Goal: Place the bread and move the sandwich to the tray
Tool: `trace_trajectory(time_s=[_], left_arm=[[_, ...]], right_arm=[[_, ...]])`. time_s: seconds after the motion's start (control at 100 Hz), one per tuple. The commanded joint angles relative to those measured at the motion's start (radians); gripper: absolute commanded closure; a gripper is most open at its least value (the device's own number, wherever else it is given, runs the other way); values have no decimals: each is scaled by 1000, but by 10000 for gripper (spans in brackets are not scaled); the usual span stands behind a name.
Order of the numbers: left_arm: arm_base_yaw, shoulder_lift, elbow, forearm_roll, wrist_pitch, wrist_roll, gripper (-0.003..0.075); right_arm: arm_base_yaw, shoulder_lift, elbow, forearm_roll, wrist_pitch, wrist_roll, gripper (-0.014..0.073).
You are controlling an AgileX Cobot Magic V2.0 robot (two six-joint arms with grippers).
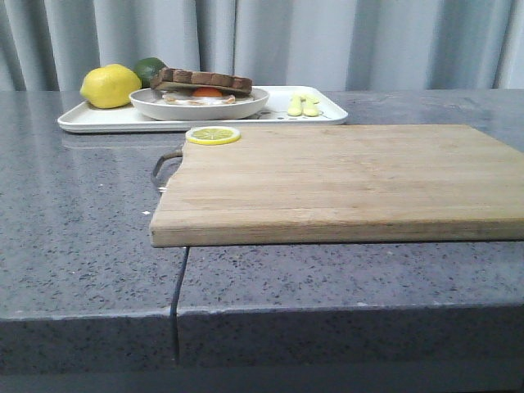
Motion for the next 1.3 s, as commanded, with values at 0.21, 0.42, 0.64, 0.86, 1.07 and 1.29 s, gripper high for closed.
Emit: trace_trajectory(time_s=[0.21,0.42,0.64,0.86,1.07,1.29], left_arm=[[-5,-34,15,-6,-73,-12,739],[-5,-34,15,-6,-73,-12,739],[-5,-34,15,-6,-73,-12,739],[-5,-34,15,-6,-73,-12,739],[-5,-34,15,-6,-73,-12,739],[-5,-34,15,-6,-73,-12,739]], right_arm=[[-34,-76,134,-108,-118,146,711],[-67,-147,215,-106,-130,153,711],[-67,-148,276,-104,-219,153,711],[-67,-148,284,-104,-255,153,711],[-67,-148,284,-104,-253,153,711],[-67,-148,284,-104,-253,153,711]])
